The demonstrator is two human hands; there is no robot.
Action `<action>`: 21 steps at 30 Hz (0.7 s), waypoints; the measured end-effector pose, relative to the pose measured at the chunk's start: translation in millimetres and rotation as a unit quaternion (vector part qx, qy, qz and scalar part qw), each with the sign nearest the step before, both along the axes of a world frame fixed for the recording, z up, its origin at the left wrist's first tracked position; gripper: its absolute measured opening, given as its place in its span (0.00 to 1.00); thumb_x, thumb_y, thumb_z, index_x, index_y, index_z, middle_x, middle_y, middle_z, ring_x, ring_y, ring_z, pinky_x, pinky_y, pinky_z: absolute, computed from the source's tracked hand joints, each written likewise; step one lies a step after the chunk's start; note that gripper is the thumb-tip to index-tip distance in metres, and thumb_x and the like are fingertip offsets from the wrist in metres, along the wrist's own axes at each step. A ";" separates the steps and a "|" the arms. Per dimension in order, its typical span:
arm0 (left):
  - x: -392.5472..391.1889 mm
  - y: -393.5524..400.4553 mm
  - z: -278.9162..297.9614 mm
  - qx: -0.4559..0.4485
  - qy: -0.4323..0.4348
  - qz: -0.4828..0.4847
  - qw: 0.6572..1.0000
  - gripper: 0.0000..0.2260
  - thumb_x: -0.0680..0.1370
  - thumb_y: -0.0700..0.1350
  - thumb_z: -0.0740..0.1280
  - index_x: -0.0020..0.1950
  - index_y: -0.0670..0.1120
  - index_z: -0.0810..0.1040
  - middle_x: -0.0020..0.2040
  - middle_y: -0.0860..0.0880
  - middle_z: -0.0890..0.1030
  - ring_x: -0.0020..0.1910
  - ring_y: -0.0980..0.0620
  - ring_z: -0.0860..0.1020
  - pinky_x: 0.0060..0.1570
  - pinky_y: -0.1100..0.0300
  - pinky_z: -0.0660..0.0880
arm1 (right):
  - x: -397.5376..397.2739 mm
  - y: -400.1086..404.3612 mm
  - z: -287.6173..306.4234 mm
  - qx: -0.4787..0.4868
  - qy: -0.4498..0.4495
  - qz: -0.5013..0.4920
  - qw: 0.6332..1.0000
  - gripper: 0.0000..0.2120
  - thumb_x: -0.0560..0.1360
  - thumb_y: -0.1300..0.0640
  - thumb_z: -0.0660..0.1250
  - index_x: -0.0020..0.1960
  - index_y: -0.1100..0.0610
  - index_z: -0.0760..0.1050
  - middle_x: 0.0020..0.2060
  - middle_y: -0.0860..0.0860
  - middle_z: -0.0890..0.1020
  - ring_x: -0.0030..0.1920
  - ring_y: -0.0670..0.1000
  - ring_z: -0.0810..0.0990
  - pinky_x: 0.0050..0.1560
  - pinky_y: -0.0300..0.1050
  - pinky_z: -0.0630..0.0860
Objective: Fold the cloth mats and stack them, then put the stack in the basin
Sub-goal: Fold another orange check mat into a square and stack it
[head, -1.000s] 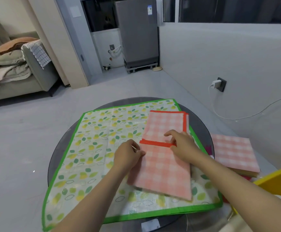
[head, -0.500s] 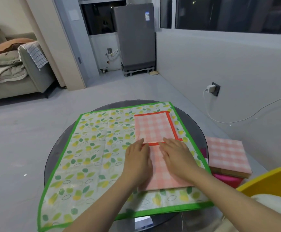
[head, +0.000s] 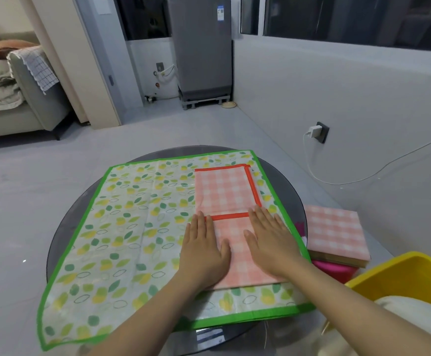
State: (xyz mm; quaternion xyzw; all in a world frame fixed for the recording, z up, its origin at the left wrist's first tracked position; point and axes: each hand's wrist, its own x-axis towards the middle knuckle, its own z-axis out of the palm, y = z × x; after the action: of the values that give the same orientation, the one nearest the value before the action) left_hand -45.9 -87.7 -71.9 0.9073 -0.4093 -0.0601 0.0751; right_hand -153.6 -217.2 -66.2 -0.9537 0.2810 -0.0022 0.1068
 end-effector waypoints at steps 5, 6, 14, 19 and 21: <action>0.5 1.3 2.2 0.002 0.008 0.003 1.000 0.32 0.80 0.58 0.43 0.77 0.41 0.39 0.77 0.43 0.39 0.76 0.48 0.38 0.75 0.52 0.37 | -6.2 -9.4 3.5 -0.002 0.018 -0.030 0.999 0.30 0.81 0.44 0.38 0.76 0.58 0.34 0.76 0.51 0.37 0.75 0.47 0.35 0.72 0.47 0.30; 0.5 2.0 3.5 0.003 0.006 0.005 1.000 0.32 0.80 0.58 0.43 0.77 0.41 0.40 0.78 0.43 0.40 0.77 0.47 0.39 0.75 0.51 0.37 | -5.6 -9.4 4.0 -0.008 0.020 -0.029 0.999 0.30 0.80 0.43 0.38 0.76 0.58 0.34 0.76 0.52 0.37 0.75 0.48 0.34 0.72 0.47 0.29; 14.5 -13.9 25.2 -0.101 -0.049 -0.002 0.994 0.18 0.78 0.53 0.58 0.55 0.41 0.76 0.60 0.47 0.70 0.56 0.49 0.71 0.58 0.58 0.67 | 10.0 -18.6 17.8 0.015 -0.088 0.040 0.995 0.32 0.77 0.48 0.59 0.76 0.59 0.53 0.75 0.52 0.56 0.75 0.52 0.52 0.74 0.46 0.48; 28.5 -26.0 28.9 -0.220 0.095 0.099 0.966 0.12 0.77 0.45 0.62 0.59 0.41 0.72 0.58 0.45 0.70 0.42 0.50 0.73 0.42 0.60 0.70 | 19.7 -32.8 25.9 0.164 -0.171 -0.078 0.968 0.22 0.73 0.57 0.67 0.65 0.59 0.68 0.62 0.54 0.67 0.56 0.51 0.73 0.60 0.42 0.70; 34.6 -31.8 27.8 -0.247 0.106 0.140 0.953 0.13 0.78 0.43 0.61 0.61 0.40 0.70 0.60 0.42 0.69 0.41 0.49 0.72 0.41 0.61 0.66 | 25.2 -39.0 29.5 0.188 -0.209 -0.131 0.951 0.16 0.74 0.60 0.66 0.61 0.60 0.71 0.60 0.55 0.69 0.49 0.50 0.75 0.53 0.39 0.72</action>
State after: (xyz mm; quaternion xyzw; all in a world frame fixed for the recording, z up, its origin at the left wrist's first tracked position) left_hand -11.3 -119.5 -44.1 0.8969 -0.2702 -0.0419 0.3475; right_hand -128.4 -256.2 -36.8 -0.8495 0.3697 -0.1630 0.3394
